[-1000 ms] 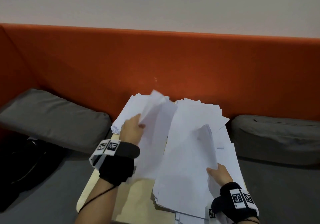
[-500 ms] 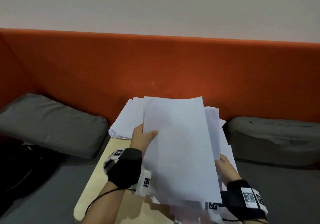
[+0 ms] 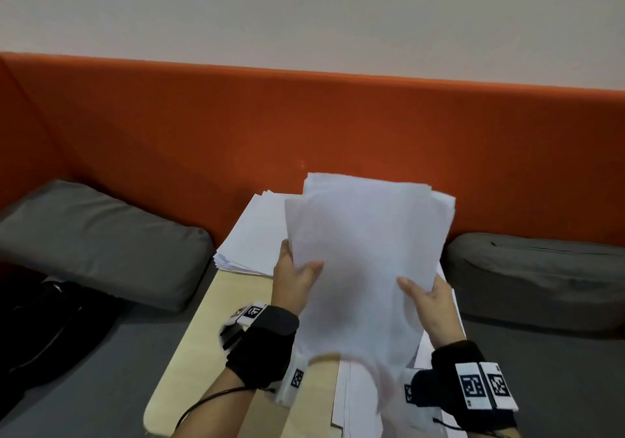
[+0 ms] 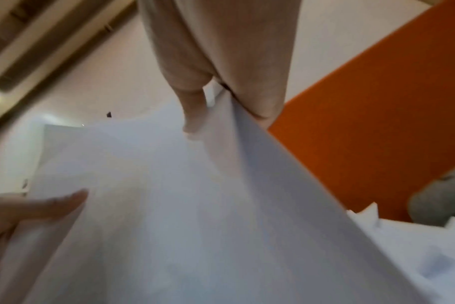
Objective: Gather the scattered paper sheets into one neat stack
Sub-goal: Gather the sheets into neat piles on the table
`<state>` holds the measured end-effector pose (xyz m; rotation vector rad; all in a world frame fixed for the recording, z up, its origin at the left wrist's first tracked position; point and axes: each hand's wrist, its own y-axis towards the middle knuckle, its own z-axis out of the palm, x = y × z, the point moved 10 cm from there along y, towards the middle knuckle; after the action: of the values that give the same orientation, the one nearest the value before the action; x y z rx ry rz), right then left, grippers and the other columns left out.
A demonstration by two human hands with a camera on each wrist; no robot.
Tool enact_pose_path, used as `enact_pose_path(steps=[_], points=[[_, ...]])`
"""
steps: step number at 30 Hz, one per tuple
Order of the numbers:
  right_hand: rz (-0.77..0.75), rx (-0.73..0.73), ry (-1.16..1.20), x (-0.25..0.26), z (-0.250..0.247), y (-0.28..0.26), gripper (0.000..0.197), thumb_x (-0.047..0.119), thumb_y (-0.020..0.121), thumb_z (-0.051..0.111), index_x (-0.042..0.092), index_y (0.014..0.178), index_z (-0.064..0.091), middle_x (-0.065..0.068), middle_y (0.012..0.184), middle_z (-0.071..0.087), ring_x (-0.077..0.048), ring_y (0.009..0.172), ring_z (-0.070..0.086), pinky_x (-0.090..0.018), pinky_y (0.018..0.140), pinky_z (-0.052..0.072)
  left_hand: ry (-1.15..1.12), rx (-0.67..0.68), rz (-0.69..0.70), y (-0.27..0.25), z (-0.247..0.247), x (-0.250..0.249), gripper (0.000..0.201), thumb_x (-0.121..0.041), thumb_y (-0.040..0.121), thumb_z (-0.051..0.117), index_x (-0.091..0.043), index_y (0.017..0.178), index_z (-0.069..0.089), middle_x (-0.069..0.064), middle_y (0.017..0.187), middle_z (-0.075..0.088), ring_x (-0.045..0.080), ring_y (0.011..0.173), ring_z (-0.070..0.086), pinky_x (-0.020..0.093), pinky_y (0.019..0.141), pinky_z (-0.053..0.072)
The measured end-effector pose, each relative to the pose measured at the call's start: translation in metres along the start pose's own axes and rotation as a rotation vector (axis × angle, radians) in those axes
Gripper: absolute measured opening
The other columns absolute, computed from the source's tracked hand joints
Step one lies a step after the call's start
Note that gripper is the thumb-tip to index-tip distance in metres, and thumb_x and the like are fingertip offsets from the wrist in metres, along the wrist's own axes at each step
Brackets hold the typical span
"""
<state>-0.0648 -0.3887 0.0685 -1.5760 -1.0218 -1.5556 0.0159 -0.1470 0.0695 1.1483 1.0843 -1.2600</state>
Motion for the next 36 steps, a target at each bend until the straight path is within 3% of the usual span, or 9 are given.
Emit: enact_pose_path(steps=[4,6,9,15,18,22,28,33,36], points=[[-0.118,0.020,0.096,0.038,-0.001,-0.003,0.022,-0.001,0.082,0.064,0.020,0.086,0.063,0.014,0.070,0.072,0.001,0.068,0.066,-0.008,0.059,0.050,-0.039,0.006,0.207,-0.004,-0.002,-0.045,0.053,-0.005,0.074,0.074,-0.025,0.110,0.040,-0.006,0.100,0.061,-0.001,0.089,0.061,0.010,0.072,0.051],[-0.145,0.084,0.105,0.050,0.005,-0.007,0.022,0.001,0.080,0.067,0.018,0.093,0.065,0.008,0.081,0.072,-0.008,0.077,0.068,-0.011,0.062,0.052,-0.080,0.034,0.257,-0.005,-0.004,-0.056,0.059,-0.005,0.071,0.076,-0.027,0.110,0.038,0.002,0.106,0.059,0.001,0.092,0.063,0.012,0.073,0.053],[-0.165,0.153,0.091,0.057,0.011,-0.011,0.031,0.013,0.074,0.075,0.022,0.103,0.065,0.009,0.095,0.073,-0.008,0.090,0.068,-0.014,0.070,0.053,-0.047,0.072,0.326,-0.012,-0.003,-0.067,0.075,-0.041,0.058,0.082,-0.038,0.117,0.036,0.015,0.119,0.050,0.023,0.108,0.056,0.032,0.091,0.051],[-0.125,0.184,0.130,0.050,0.005,-0.004,0.052,0.032,0.053,0.077,0.022,0.102,0.063,-0.002,0.107,0.067,-0.015,0.098,0.064,-0.026,0.085,0.052,-0.074,0.158,0.316,-0.007,0.002,-0.063,0.095,-0.068,0.045,0.077,-0.032,0.122,0.033,-0.004,0.107,0.056,0.006,0.093,0.059,0.016,0.078,0.051],[-0.087,0.134,0.144,0.037,0.011,-0.005,0.038,0.004,0.069,0.079,0.024,0.097,0.061,0.000,0.095,0.068,-0.014,0.087,0.066,-0.030,0.081,0.053,0.068,0.159,0.291,-0.013,0.014,-0.056,0.074,-0.045,0.058,0.082,-0.017,0.117,0.048,-0.008,0.104,0.059,-0.007,0.093,0.060,0.006,0.079,0.046],[-0.113,0.013,0.109,0.048,0.009,-0.005,0.019,0.004,0.082,0.066,0.022,0.081,0.063,0.006,0.073,0.070,-0.010,0.072,0.064,-0.020,0.065,0.053,0.032,0.047,0.275,-0.014,0.011,-0.070,0.028,-0.009,0.080,0.069,-0.013,0.105,0.057,-0.010,0.091,0.061,0.010,0.085,0.061,0.006,0.066,0.050],[-0.194,-0.001,0.114,0.073,0.011,-0.011,0.016,0.010,0.083,0.065,0.026,0.087,0.063,0.009,0.085,0.067,0.001,0.073,0.064,-0.019,0.068,0.052,0.002,0.113,0.386,-0.018,0.018,-0.102,0.046,-0.008,0.078,0.070,-0.031,0.106,0.042,-0.017,0.101,0.051,-0.007,0.088,0.058,0.005,0.067,0.049],[-0.057,0.053,0.028,0.041,0.023,-0.006,0.027,0.012,0.081,0.069,0.018,0.106,0.060,0.001,0.095,0.067,-0.015,0.087,0.063,-0.028,0.075,0.052,0.054,0.110,0.343,-0.011,0.008,-0.085,0.052,-0.028,0.067,0.069,-0.034,0.112,0.044,-0.025,0.111,0.047,-0.014,0.102,0.050,0.004,0.078,0.047],[0.030,0.058,0.027,0.019,0.022,-0.003,0.023,0.012,0.081,0.069,0.013,0.102,0.061,-0.001,0.091,0.067,-0.020,0.085,0.063,-0.024,0.067,0.052,0.040,0.148,0.176,0.001,0.006,-0.059,0.047,-0.022,0.071,0.075,-0.022,0.112,0.052,-0.007,0.107,0.058,0.011,0.105,0.058,0.021,0.081,0.053]])
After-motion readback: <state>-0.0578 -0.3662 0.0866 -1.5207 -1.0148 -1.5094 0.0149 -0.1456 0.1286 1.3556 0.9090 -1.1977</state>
